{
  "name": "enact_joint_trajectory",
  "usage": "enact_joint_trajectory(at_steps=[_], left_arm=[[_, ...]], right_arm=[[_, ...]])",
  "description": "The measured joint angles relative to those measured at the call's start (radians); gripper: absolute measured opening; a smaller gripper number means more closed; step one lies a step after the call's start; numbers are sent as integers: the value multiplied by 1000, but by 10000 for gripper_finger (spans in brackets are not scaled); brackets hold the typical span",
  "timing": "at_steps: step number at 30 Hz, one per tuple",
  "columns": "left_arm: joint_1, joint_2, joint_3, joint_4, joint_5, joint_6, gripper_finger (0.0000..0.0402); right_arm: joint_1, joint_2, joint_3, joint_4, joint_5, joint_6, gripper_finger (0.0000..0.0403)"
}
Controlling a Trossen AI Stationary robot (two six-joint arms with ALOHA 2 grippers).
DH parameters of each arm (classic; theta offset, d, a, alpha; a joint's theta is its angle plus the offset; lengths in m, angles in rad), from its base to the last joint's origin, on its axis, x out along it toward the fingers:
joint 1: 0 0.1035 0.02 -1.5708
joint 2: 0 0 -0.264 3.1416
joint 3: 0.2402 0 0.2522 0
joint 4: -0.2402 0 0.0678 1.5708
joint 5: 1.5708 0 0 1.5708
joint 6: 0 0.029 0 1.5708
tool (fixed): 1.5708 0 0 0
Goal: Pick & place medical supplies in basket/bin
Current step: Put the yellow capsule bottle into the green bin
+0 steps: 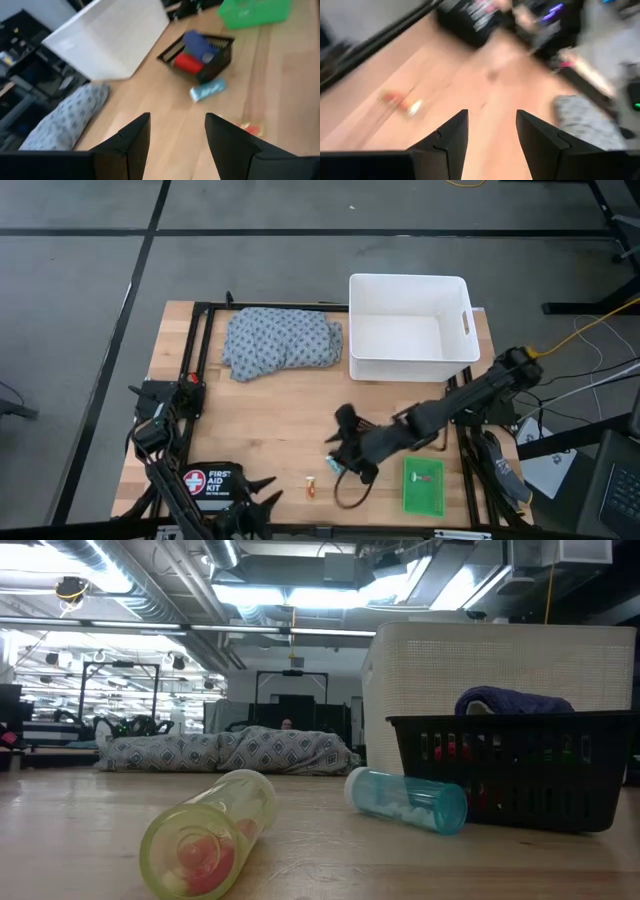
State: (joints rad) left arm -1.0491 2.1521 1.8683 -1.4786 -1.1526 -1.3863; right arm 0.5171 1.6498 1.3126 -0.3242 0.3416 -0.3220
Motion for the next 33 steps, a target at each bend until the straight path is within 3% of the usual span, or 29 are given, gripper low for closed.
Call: enact_joint_trajectory(at_steps=[3,7,15,24,33], left_arm=[[-6,0,0,-76,30,-74,184],[-9,0,-2,-93,3,-106,184],[11,0,-3,-92,-29,-36,184],[-4,0,-3,-92,29,66,184],[-175,-26,-3,-32,1,37,184]], right_arm=[[10,92,106,-179,-52,74,167],[9,187,210,-316,-116,338,167],[2,269,306,-297,-295,882,167],[5,373,308,-186,-261,1273,167],[46,440,307,-11,-158,1575,167]])
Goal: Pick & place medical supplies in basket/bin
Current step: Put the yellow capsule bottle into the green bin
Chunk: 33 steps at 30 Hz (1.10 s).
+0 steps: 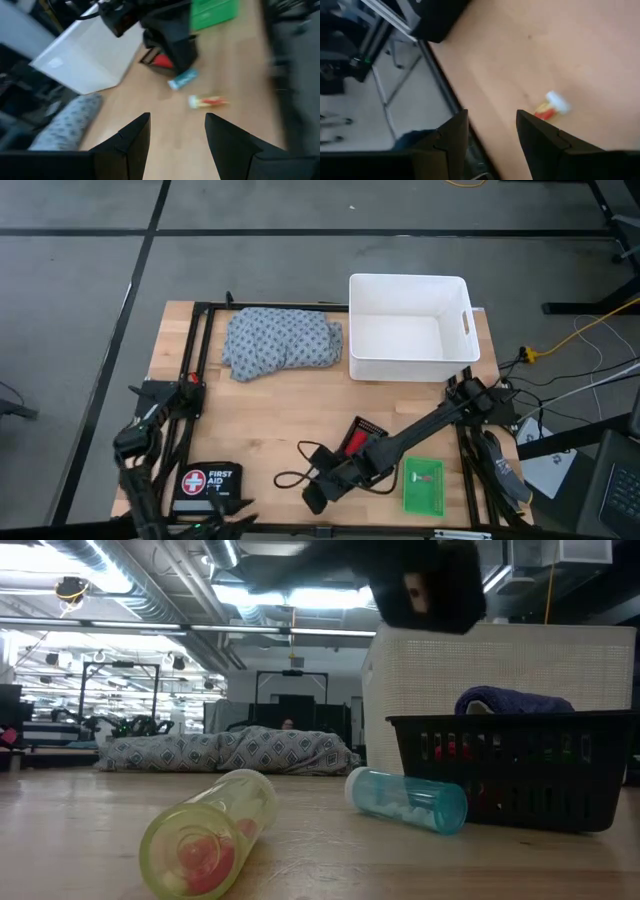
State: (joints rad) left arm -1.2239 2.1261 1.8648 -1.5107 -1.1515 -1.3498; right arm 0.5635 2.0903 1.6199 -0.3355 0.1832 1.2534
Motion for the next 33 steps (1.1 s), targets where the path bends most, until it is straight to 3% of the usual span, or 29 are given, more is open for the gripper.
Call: enact_joint_trajectory(at_steps=[7,13,17,21,28,33], left_arm=[[-126,-17,0,195,-6,12,184],[-161,-17,0,515,108,278,184],[-134,-17,0,732,254,516,184],[-88,-17,0,835,360,675,184],[-1,-17,-36,820,432,746,184],[35,-17,-127,1030,512,841,184]], right_arm=[[34,17,0,29,67,214,167],[43,36,0,25,62,324,167],[42,36,0,34,69,324,167],[47,36,16,84,116,286,167],[68,35,50,47,141,312,167],[95,72,51,-30,115,396,167]])
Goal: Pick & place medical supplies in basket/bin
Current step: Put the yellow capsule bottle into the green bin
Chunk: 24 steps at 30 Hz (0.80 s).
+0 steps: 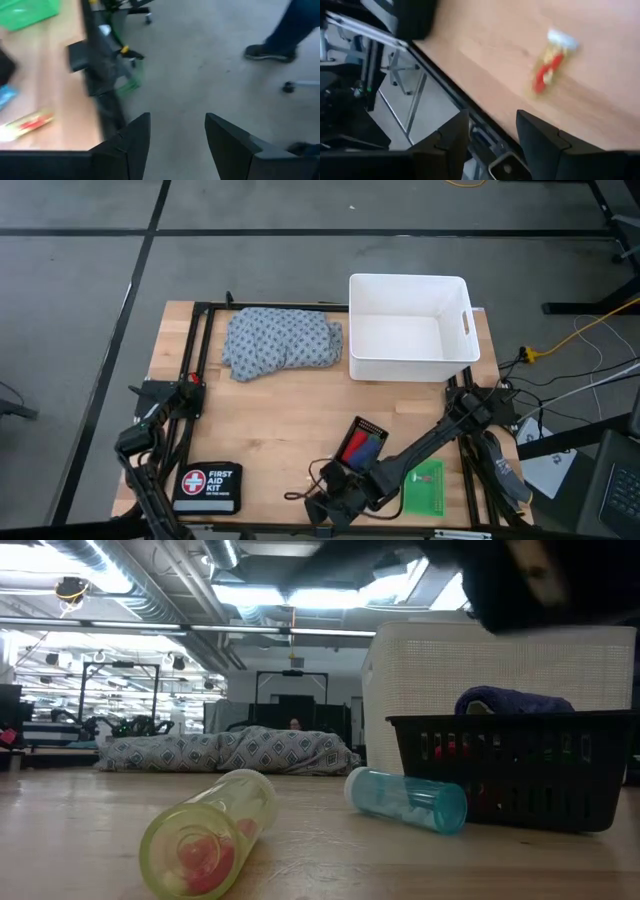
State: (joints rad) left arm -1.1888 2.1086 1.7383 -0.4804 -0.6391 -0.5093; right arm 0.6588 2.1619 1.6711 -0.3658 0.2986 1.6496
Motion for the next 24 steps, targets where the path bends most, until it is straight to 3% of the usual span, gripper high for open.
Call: enact_joint_trajectory(at_steps=[2,13,24], left_arm=[[8,0,-31,68,31,29,184],[19,0,-48,89,52,57,184],[17,0,-48,96,49,77,184]], right_arm=[[7,18,0,0,-8,39,167],[-19,125,46,1,-78,85,167],[-62,125,117,-159,-121,101,167]])
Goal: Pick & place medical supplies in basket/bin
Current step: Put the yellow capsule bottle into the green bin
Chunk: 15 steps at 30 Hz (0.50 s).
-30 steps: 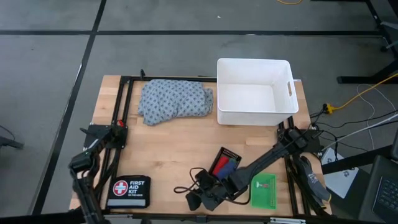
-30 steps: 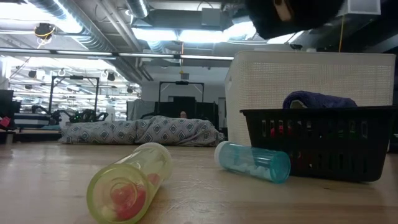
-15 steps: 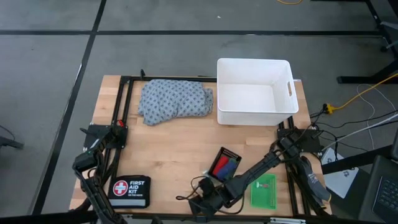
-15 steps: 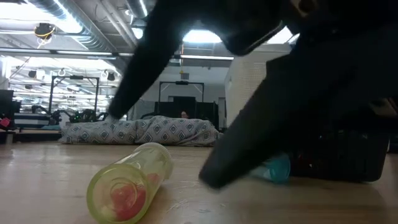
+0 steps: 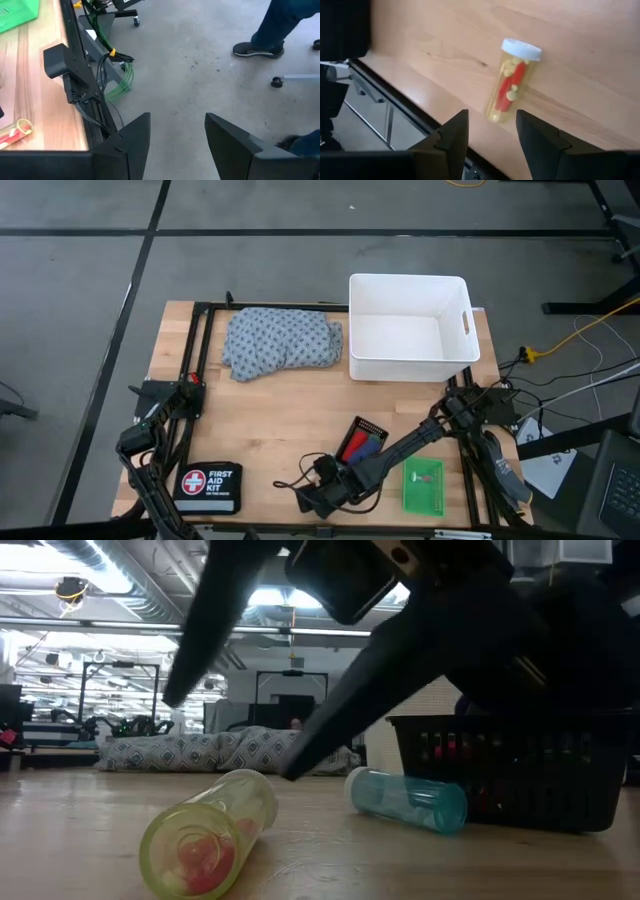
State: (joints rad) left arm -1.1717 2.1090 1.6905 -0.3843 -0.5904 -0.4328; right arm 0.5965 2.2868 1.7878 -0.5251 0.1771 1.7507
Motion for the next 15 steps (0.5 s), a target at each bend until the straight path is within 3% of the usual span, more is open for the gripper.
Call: enact_joint_trajectory(at_steps=[15], left_arm=[[-1,0,1,0,0,11,184]], right_arm=[[-41,32,2,7,-40,8,167]])
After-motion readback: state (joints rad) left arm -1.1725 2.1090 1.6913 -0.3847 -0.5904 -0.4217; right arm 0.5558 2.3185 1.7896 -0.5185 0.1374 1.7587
